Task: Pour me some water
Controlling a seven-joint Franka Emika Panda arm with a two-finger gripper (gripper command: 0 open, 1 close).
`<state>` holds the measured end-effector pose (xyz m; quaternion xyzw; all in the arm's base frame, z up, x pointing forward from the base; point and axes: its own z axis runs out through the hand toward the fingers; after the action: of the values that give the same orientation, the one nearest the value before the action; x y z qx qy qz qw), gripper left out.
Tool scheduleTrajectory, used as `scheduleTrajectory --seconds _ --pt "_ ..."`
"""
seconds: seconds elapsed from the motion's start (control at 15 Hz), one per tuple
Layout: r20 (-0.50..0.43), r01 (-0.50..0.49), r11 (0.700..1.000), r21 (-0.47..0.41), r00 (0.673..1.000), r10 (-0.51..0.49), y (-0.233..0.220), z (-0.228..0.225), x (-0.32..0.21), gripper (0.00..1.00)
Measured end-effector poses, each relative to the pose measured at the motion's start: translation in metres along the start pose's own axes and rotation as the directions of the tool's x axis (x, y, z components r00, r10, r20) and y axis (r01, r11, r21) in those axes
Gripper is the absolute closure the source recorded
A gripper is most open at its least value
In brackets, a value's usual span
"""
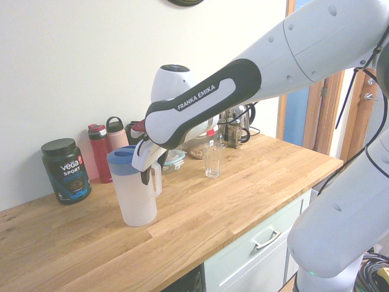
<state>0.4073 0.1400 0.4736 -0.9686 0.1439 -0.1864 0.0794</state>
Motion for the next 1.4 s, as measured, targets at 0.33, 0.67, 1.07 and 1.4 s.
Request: scheduleTrajectory --seconds 0.33,0.67,1.07,1.4 --pt "0.010 0.009 1.000 0.003 1.000 -0.009 0.002 -0.005 -0.001 1.00" --pt "0.018 0.030 0.999 0.011 0.999 -0.031 -0.006 -0.007 -0.007 1.00" --pt "0.021 0.030 0.999 0.010 0.999 -0.030 -0.008 -0.008 -0.010 1.00" --pt "0.031 0.008 1.000 0.003 0.999 -0.008 -0.001 -0.025 -0.011 1.00"
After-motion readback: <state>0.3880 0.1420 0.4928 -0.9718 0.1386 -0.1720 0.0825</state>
